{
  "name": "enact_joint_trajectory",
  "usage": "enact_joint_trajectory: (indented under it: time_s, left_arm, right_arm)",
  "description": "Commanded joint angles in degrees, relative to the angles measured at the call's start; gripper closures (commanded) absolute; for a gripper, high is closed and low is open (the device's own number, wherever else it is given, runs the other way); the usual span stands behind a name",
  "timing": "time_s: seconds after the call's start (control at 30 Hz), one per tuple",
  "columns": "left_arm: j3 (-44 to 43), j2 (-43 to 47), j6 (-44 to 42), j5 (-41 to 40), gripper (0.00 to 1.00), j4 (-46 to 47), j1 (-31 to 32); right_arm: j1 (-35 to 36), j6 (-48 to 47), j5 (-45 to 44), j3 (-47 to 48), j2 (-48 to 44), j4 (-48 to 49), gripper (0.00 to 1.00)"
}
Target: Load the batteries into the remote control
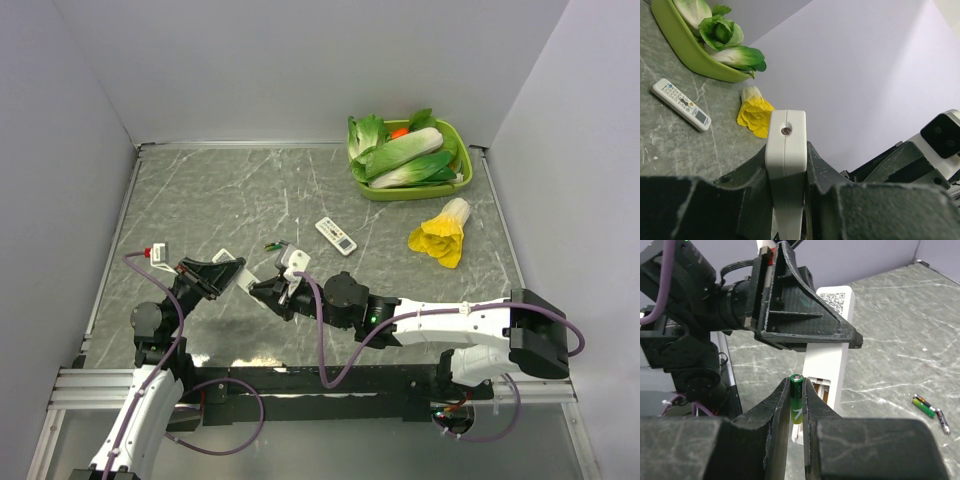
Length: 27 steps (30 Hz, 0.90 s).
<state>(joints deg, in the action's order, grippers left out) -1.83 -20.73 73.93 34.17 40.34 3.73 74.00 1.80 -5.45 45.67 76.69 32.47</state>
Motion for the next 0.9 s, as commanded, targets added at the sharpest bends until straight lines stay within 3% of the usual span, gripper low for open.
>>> enact_joint_trajectory:
  time_s: [0.0,0.33,0.87]
  left_arm:
    - [9.91,0.43,-0.28,-0.77,0.98,2.2,0.05]
    - [10.09,0.78,1.21,-0.16,0.98,3.96,0.05]
    - [10.09,0.96,2.36,-0.51,0.98,5.02,0.05]
  right_arm:
    - [0.01,-0.58,1.67,0.21,-0.75,3.21,1.0]
    - [0.01,-0.13,-4.21,-0.76,1.27,4.45,1.0]
    - [0.01,0.57,-2.02,0.47,3.38,0.67,1.0]
